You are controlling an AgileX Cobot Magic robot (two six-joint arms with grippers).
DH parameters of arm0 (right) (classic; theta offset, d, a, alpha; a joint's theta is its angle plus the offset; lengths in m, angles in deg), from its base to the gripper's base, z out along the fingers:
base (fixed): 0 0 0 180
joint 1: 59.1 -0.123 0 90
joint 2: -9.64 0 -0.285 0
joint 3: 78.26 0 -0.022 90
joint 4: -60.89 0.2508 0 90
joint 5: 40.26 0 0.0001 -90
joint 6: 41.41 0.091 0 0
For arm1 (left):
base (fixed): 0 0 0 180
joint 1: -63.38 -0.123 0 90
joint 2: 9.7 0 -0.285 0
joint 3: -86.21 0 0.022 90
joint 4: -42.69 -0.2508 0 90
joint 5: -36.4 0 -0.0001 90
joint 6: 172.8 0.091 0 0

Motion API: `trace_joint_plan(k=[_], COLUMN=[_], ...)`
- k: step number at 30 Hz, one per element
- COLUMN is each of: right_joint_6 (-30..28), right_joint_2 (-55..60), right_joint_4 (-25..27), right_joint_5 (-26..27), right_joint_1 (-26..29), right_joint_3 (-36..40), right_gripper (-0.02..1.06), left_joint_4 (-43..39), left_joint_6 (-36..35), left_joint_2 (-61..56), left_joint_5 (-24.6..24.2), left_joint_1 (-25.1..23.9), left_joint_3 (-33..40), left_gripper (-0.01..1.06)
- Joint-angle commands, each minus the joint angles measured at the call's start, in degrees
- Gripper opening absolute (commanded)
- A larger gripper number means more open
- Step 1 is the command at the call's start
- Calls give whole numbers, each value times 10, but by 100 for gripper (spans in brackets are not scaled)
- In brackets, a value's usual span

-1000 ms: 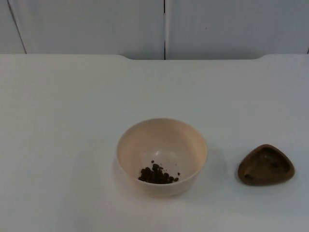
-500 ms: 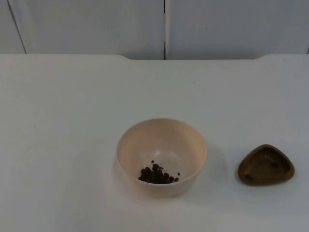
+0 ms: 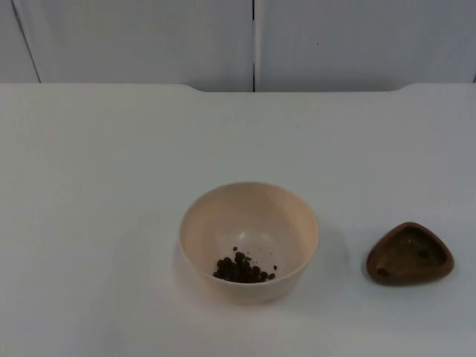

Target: Pick up the bowl with the left hand and pour the coffee beans from the cup into the bowl with the right hand.

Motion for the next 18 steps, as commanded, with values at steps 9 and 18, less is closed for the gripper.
trace_joint_plan(k=[9,18], right_joint_6=[-3,-3], right_joint_2=[-2,-2], right_joint_4=[-1,-1], right_joint_5=[3,4], right_joint_1=[4,4], right_joint_3=[1,1], right_gripper=[105,105], left_joint_4=[8,8], left_joint_6=[1,1], left_joint_2=[-3,-3], left_joint_5=[-1,-1], left_joint_1=[-93,-174], left_joint_3=[3,3], left_gripper=[105,105])
